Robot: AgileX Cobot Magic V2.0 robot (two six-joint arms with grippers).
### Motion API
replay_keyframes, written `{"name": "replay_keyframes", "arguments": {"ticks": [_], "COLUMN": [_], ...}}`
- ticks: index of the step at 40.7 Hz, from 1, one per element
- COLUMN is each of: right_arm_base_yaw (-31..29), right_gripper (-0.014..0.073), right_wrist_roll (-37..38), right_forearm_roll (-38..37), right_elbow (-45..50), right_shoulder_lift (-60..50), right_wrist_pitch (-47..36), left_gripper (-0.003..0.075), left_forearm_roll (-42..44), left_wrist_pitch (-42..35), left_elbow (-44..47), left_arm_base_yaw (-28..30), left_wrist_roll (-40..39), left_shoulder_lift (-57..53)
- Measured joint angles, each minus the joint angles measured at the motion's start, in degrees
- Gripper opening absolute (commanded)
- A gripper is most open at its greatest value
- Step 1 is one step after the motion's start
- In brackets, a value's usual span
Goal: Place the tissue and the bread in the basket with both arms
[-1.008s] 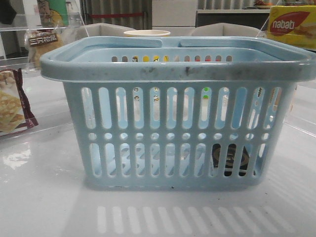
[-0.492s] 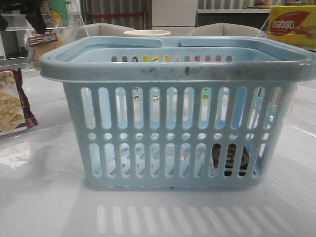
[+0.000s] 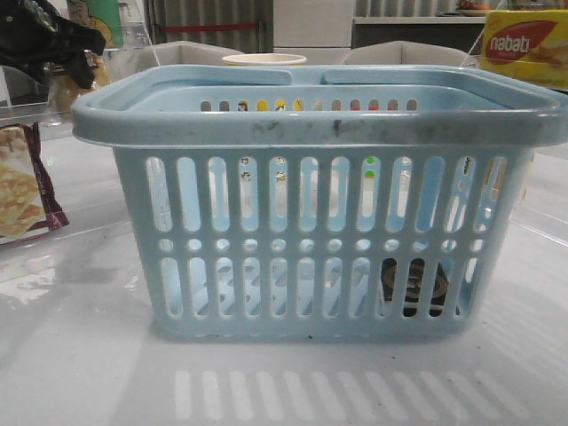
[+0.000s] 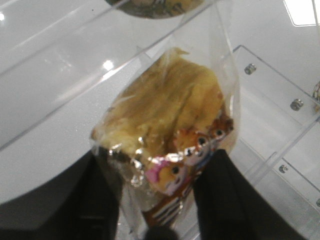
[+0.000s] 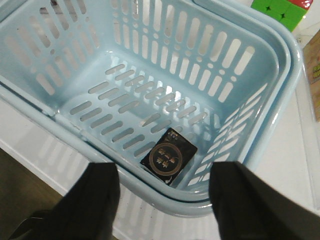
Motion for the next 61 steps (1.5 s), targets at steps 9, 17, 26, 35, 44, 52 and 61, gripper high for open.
{"name": "replay_keyframes", "arguments": {"ticks": [9, 17, 26, 35, 44, 52, 61], "right_arm_base_yaw": [0.00, 0.00, 0.00, 0.00, 0.00, 0.00, 0.00], "right_gripper": [0.0498, 0.0498, 0.0498, 0.0498, 0.0498, 0.0498, 0.0498], "right_wrist_roll": [0.00, 0.00, 0.00, 0.00, 0.00, 0.00, 0.00], "right_forearm_roll": [0.00, 0.00, 0.00, 0.00, 0.00, 0.00, 0.00], "right_elbow": [0.00, 0.00, 0.00, 0.00, 0.00, 0.00, 0.00], "right_shoulder_lift": [0.00, 0.00, 0.00, 0.00, 0.00, 0.00, 0.00], "right_wrist_pitch": [0.00, 0.00, 0.00, 0.00, 0.09, 0.09, 0.09], "left_gripper": [0.0092, 0.0091, 0.0091, 0.0091, 0.0129, 0.0488, 0.0548], "left_forearm_roll": [0.00, -1.47, -4.01, -9.37, -9.86, -9.86, -9.86], "left_wrist_pitch": [3.41, 12.77, 17.16, 15.53, 11.64, 10.90, 12.24], "left_elbow": [-1.27, -5.03, -4.54, 3.80, 12.92, 15.08, 16.33], "left_arm_base_yaw": [-0.11, -2.73, -10.90, -23.00, -31.41, -32.60, -32.60], "left_wrist_roll": [0.00, 0.30, 5.23, 12.42, 13.53, 13.57, 13.57], "left_shoulder_lift": [-1.37, -7.91, -19.82, -25.58, -24.65, -22.97, -27.01]}}
